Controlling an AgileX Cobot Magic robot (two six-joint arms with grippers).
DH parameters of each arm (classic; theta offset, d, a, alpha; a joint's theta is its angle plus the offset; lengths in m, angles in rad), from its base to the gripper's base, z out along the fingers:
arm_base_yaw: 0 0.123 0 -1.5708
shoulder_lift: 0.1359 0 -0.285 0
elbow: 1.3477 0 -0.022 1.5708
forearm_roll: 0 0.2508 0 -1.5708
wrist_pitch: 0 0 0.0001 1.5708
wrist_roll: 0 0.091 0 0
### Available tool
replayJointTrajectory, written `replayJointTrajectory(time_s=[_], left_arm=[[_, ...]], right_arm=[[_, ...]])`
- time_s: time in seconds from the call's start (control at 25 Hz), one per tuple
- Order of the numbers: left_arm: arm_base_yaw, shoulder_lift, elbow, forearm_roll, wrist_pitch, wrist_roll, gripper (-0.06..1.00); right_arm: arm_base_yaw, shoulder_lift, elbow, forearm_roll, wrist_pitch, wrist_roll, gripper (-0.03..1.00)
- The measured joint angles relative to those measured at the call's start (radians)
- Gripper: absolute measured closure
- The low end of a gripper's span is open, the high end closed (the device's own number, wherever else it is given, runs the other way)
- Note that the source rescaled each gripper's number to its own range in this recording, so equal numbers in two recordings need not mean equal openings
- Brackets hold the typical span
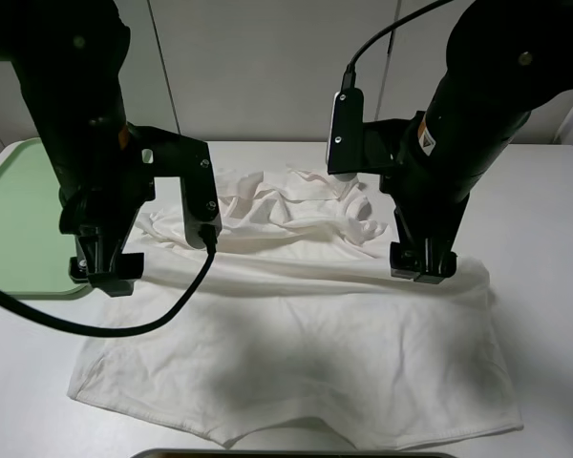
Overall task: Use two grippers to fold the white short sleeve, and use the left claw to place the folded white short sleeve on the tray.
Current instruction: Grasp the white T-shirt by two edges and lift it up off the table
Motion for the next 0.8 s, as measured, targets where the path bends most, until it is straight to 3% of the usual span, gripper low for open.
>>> replayJointTrajectory(time_s=[0.24, 0.36, 0.4, 0.8], left_arm=[[0.050, 0.055, -0.001, 0.032, -0.092, 0.037, 0.00], [0.059, 0.064, -0.001, 0.041, -0.111, 0.049, 0.00], [0.068, 0.064, -0.001, 0.045, -0.158, 0.075, 0.00], [0.099, 0.087, -0.001, 0.046, -0.200, 0.085, 0.00]], right_arm=[[-0.053, 0.051, 0.023, -0.004, -0.045, -0.052, -0.03], [-0.106, 0.075, 0.059, -0.009, -0.106, -0.101, -0.03], [-0.147, 0.091, 0.097, -0.011, -0.150, -0.168, -0.03], [-0.282, 0.183, 0.167, -0.008, -0.304, -0.344, -0.03]])
